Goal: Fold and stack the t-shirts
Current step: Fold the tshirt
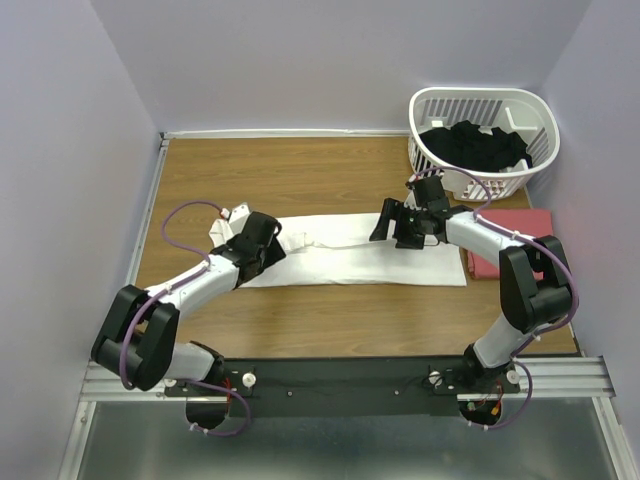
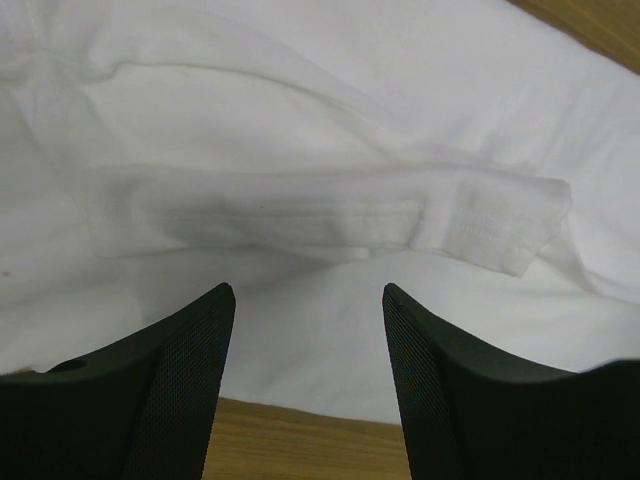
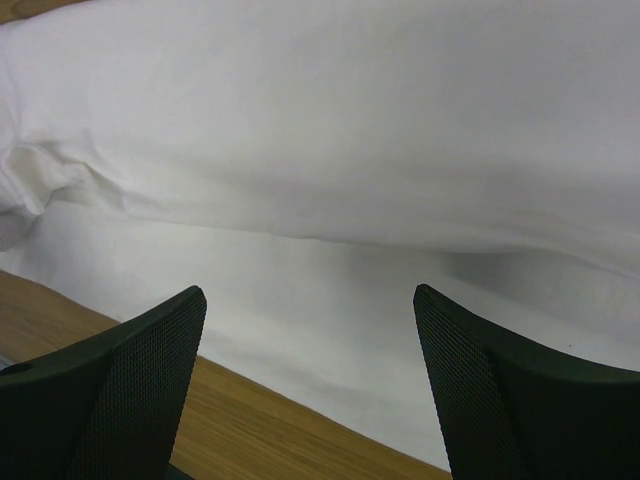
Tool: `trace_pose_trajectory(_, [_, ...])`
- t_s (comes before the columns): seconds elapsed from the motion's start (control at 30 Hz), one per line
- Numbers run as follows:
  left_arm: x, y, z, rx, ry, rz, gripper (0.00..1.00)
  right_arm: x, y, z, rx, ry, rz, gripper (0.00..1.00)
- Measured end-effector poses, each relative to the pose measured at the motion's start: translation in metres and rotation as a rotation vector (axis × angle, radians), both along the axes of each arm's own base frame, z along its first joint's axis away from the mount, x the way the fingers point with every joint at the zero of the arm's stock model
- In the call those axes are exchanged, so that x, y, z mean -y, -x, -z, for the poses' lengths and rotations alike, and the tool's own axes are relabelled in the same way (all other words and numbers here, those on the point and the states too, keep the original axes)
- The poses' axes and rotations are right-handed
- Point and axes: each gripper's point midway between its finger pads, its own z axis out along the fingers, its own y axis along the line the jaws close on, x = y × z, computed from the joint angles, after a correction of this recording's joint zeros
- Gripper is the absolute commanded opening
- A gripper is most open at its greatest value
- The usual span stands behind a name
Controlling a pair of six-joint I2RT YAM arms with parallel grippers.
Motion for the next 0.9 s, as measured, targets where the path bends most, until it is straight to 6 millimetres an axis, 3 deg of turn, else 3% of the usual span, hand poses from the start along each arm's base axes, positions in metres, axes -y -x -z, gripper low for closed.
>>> trace_pose_trajectory(0.2, [0.002, -0.013, -0.018, 0.054, 0.011, -0.024, 0.69, -0.001, 0.0, 0.0, -0.001, -0.003, -0.002, 0.91])
trace_pose_trajectory(0.47, [0.005, -0.01, -0.002, 0.026, 0.057, -0.088, 0.76, -0.001, 0.001, 0.0, -0.002, -0.007, -0.009, 0.91])
trace_pose_trajectory(0.9, [0.006, -0.019, 0.007, 0.044, 0.101, -0.173, 0.76, 0.001, 0.009, 0.007, -0.024, -0.001, -0.015, 0.92])
